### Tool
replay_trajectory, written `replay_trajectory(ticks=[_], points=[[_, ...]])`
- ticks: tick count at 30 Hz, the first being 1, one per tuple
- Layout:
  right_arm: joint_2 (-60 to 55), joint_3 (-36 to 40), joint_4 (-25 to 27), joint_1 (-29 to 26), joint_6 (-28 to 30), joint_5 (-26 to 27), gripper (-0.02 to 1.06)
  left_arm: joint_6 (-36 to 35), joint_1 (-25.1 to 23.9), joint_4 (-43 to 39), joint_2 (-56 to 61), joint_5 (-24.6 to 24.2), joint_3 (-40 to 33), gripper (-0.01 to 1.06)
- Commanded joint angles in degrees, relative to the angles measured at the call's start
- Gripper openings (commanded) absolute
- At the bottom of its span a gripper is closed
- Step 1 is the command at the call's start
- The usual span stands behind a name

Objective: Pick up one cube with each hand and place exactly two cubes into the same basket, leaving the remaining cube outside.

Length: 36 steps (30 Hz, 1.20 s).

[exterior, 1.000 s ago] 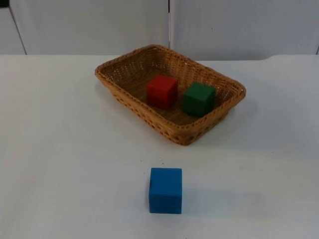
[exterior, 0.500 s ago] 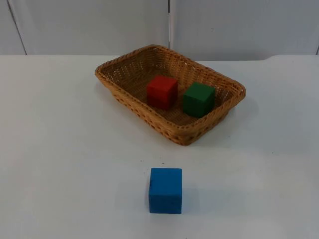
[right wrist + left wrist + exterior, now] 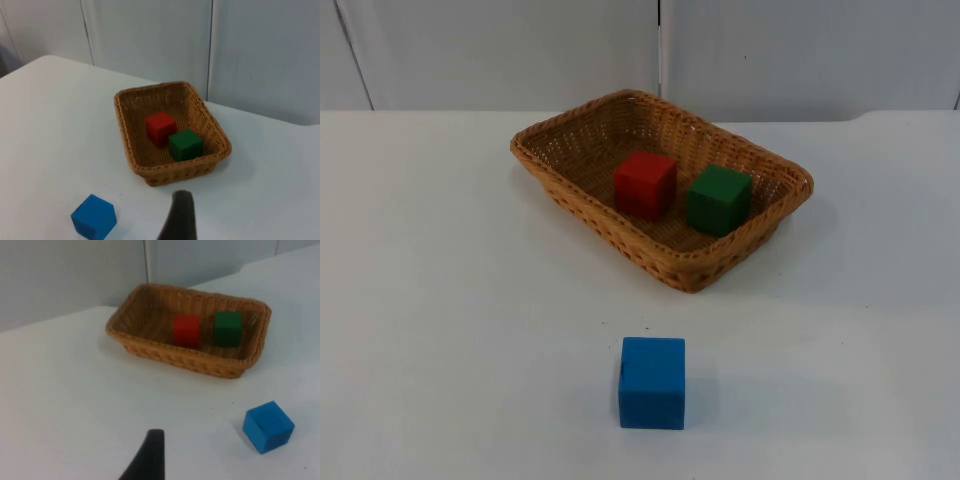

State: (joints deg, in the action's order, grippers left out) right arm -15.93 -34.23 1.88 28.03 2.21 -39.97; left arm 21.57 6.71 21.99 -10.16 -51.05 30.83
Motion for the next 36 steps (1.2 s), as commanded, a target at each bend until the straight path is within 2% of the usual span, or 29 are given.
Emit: replay_trajectory(ticks=[1, 5, 10, 16, 22, 31, 36], points=[[1.8, 0.1, -0.1, -0.2, -0.2, -2.4, 0.67, -2.1, 0.1, -1.9, 2.8, 0.4, -0.2, 0.9], [3.6, 0.1, -0.1, -0.2, -0.2, -5.1, 0.67, -5.9, 0.1, -5.9, 6.3, -0.1, -0.2, 0.9], [6.2, 0.1, -0.2, -0.2, -1.5, -7.9, 0.67, -9.1, 0.1, -11.3, 8.4, -4.8, -0.2, 0.9], [8.7, 1.1, -0.3, -0.2, -1.5, -10.0, 0.67, -10.5, 0.1, -12.4, 8.4, -8.9, -0.3, 0.9], [12.3, 4.2, -0.3, -0.2, -2.2, -10.3, 0.67, -10.5, 0.1, -13.8, 8.4, -9.7, -0.3, 0.9], [15.9, 4.5, -0.3, -0.2, -2.6, -11.3, 0.67, -10.5, 0.1, -14.5, 8.5, -10.0, -0.3, 0.9], [15.9, 3.1, -0.3, -0.1, -2.7, -16.3, 0.67, -10.5, 0.1, -14.1, 8.5, -10.2, -1.6, 0.9]])
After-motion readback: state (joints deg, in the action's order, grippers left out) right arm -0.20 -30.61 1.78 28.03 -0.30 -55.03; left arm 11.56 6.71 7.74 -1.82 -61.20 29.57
